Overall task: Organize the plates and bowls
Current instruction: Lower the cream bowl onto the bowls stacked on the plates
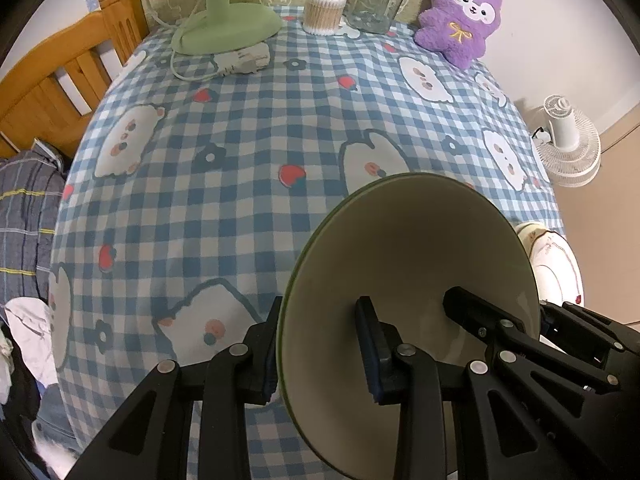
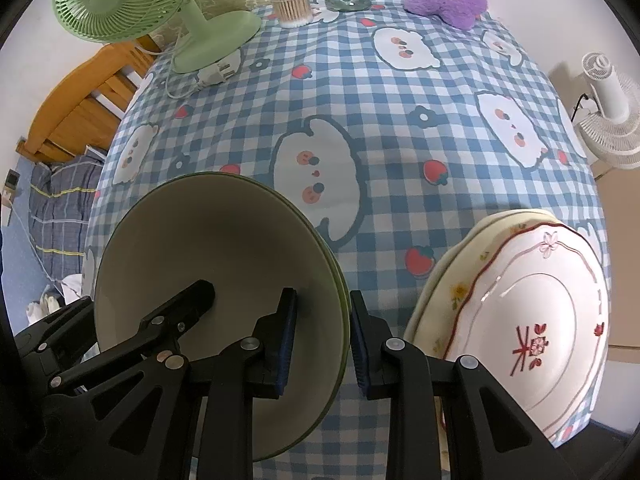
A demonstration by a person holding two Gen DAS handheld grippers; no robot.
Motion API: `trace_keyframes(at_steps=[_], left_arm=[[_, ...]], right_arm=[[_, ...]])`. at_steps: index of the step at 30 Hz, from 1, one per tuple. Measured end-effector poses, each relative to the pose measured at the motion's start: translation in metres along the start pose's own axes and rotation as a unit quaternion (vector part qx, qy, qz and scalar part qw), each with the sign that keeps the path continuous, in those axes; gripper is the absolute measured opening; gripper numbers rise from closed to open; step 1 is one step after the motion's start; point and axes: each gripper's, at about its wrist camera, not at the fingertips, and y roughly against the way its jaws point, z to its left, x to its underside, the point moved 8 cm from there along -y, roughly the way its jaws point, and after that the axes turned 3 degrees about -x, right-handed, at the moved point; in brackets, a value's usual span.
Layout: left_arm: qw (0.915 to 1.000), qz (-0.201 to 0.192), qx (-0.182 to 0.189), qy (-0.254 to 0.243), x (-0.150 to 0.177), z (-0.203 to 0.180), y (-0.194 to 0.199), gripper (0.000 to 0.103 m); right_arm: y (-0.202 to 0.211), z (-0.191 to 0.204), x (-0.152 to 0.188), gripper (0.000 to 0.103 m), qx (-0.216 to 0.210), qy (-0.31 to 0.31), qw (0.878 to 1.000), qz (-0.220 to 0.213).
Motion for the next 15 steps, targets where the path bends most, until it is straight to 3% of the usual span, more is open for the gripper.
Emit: trace_keyframes(at_steps=[15], left_arm=[[0.9995,-0.009,0.01,-0.03,-0.007,-0.019,0.022,0.031]], right_arm=[[0.028,-0.01,0.003,0.03,0.015,-0.03,0.999,-0.026]])
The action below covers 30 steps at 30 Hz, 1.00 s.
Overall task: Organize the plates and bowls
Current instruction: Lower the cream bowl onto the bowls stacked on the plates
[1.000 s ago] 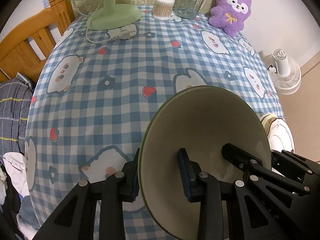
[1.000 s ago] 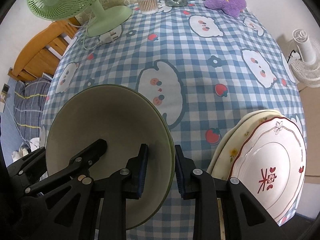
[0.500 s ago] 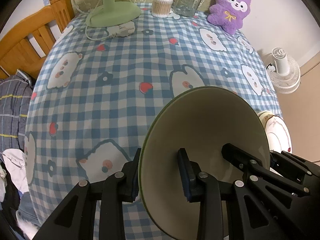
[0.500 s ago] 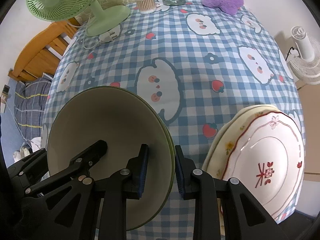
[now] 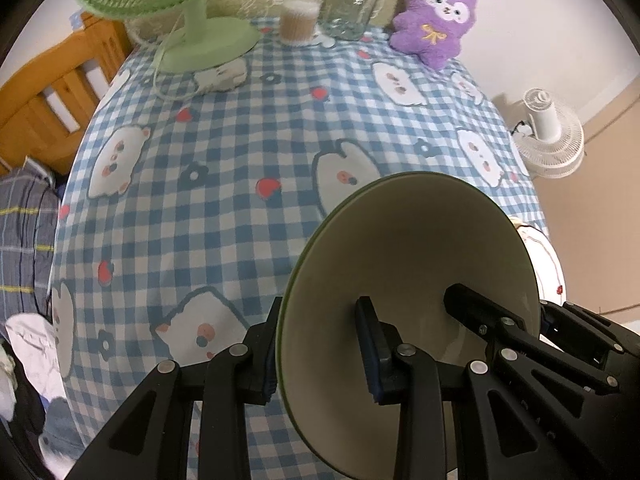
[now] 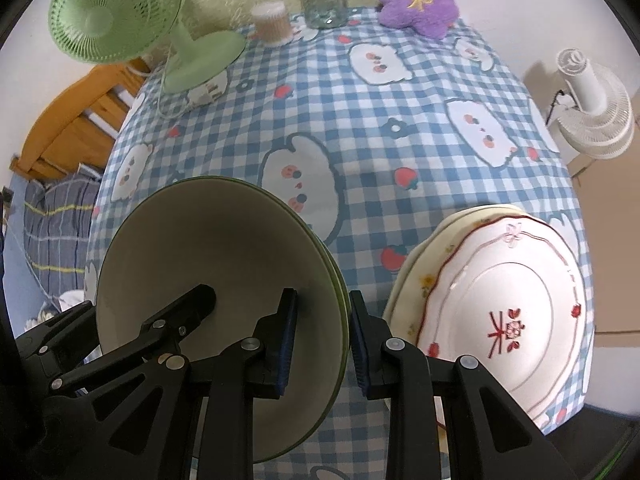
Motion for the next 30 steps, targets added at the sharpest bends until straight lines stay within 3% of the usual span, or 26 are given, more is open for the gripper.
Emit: trace_keyframes(at_steps=[11,20,30], left_arm=[[0.9995,-0.013,-0.003,-0.03,-0.015,-0.029,0.019,0.031],[0.9987,-0.036,-0.011,-0.034,-0.025,-0.064,0.03,0.03],[0.9989,-0.034,-0.011,-0.03,-0.024,-0.1,0.029,0.03]], right_arm=[[0.029,-0.021,-0.007,0.029,0.002,-0.031,0.999,-0.013],[0.052,-0.05,-0.014,0.03,-0.004,-0.032,0.999,-0.036],[0.064,-0.085,-0.012,0.03,-0.005,-0.032,0.999,-0.035]])
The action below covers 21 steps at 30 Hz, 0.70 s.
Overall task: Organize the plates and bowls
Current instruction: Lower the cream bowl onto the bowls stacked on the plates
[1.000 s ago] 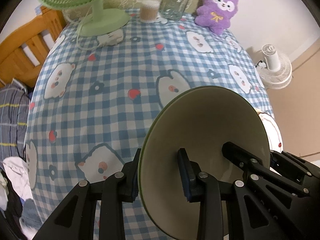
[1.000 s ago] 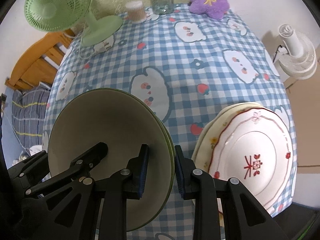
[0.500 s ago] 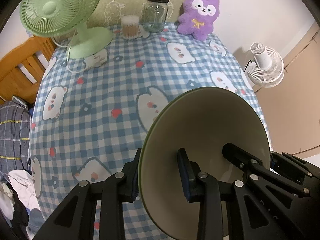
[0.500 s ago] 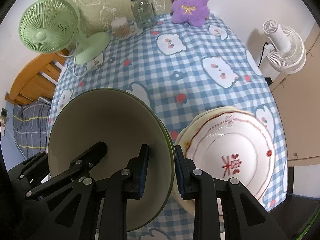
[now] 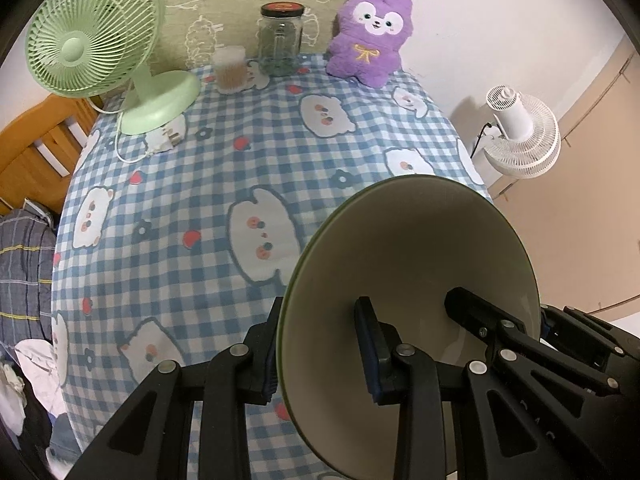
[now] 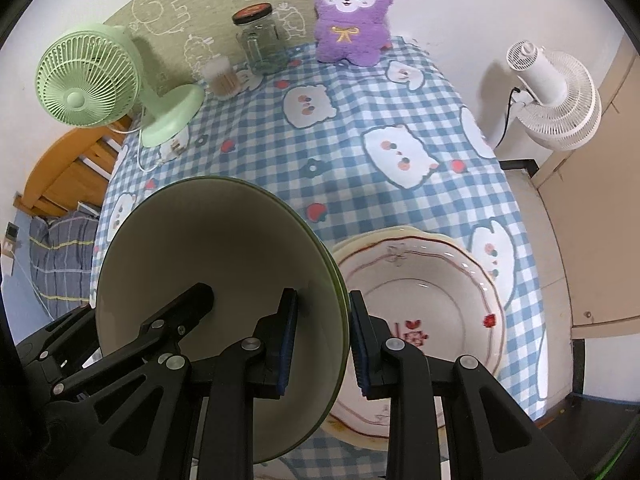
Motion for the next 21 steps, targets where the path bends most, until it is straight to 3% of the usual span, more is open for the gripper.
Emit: trace_keyframes(at_steps=[21], left_arm=[[0.9996,0.025,0.011,-0.002,0.014,-0.081,-0.025,0.03]], right_arm=[[0.004,-0.086,0.014,0.029,0.014,-0.01,1.0,0.021]])
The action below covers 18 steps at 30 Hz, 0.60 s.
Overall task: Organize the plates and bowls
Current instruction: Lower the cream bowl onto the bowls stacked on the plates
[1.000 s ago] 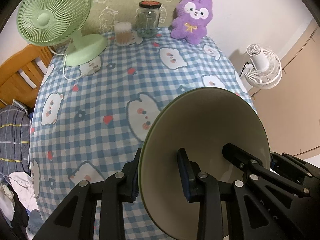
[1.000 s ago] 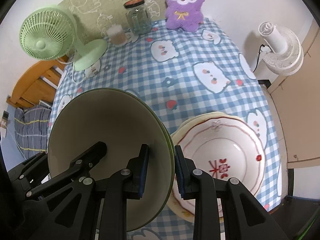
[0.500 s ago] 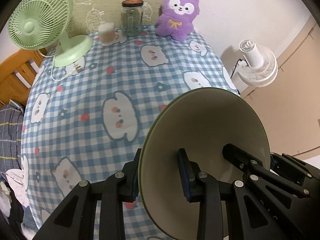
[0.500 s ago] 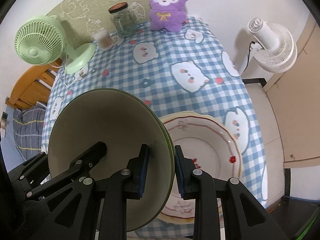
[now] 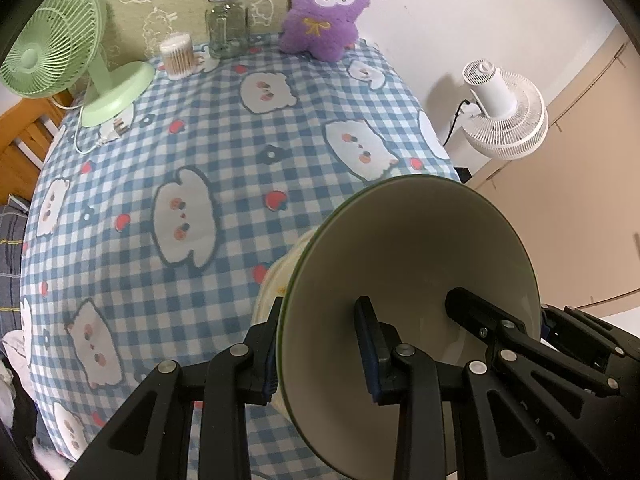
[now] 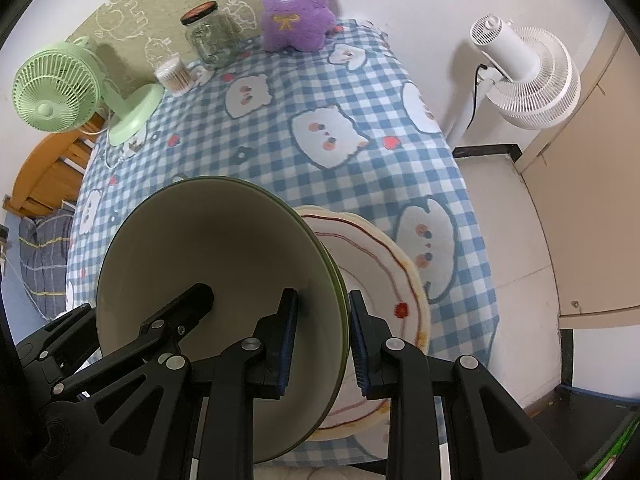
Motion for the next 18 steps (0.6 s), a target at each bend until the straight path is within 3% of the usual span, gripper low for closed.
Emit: trace_keyframes(at_steps=[18], left_arm=[[0.9997,0.012,-0.012,0.02,0.013,-0.018,-0.024,0.03]], right_arm=[[-0.02,-0.028,0.008,0.029,-0.011,0.014,1.0,0.016]])
